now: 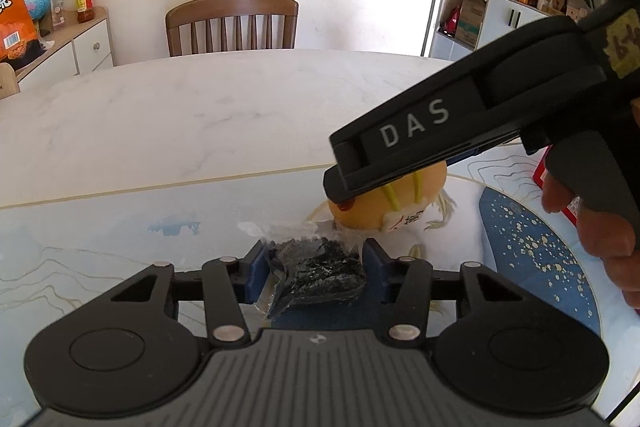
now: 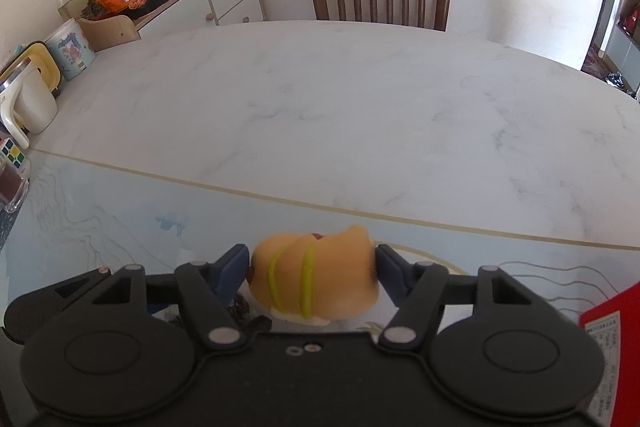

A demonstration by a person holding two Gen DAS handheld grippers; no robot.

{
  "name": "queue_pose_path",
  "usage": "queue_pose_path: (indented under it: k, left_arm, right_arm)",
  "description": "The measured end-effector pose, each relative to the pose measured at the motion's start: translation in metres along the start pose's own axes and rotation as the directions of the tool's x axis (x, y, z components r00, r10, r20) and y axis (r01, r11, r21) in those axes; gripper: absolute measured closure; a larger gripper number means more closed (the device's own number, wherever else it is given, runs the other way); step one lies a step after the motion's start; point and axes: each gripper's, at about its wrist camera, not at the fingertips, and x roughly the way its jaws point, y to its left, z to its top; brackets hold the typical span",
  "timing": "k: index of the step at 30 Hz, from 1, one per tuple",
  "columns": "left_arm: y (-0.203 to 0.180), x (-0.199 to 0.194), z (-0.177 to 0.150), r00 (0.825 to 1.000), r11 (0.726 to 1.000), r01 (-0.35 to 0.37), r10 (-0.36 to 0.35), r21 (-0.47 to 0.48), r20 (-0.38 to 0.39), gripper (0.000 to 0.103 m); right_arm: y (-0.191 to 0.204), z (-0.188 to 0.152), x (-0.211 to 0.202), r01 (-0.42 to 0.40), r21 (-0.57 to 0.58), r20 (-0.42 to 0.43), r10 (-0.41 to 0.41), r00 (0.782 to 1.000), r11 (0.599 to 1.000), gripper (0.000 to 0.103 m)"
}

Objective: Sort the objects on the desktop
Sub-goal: 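Carry the black bag and hot-dog toy over the red shoebox with both tools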

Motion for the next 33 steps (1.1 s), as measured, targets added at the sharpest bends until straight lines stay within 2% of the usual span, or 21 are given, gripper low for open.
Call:
queue_pose_path:
  k: [24, 33]
  left_arm:
    - [-0.008, -0.028, -0.005, 1.0, 1.0, 0.02, -0.02, 0.016, 0.009, 0.058]
    - [-0.018, -0.047, -0.003, 0.998, 0.998, 0.057, -0.057, 0.035, -0.004, 0.058]
  right_arm:
    - [-0.008, -0.024, -0.042, 0.026, 0.06, 0.053, -0.029, 0.998, 0.998, 0.039]
    - [-0.017, -0.04, -0.069, 0.038, 0.102, 0.077, -0.046, 0.996, 0.994, 0.039]
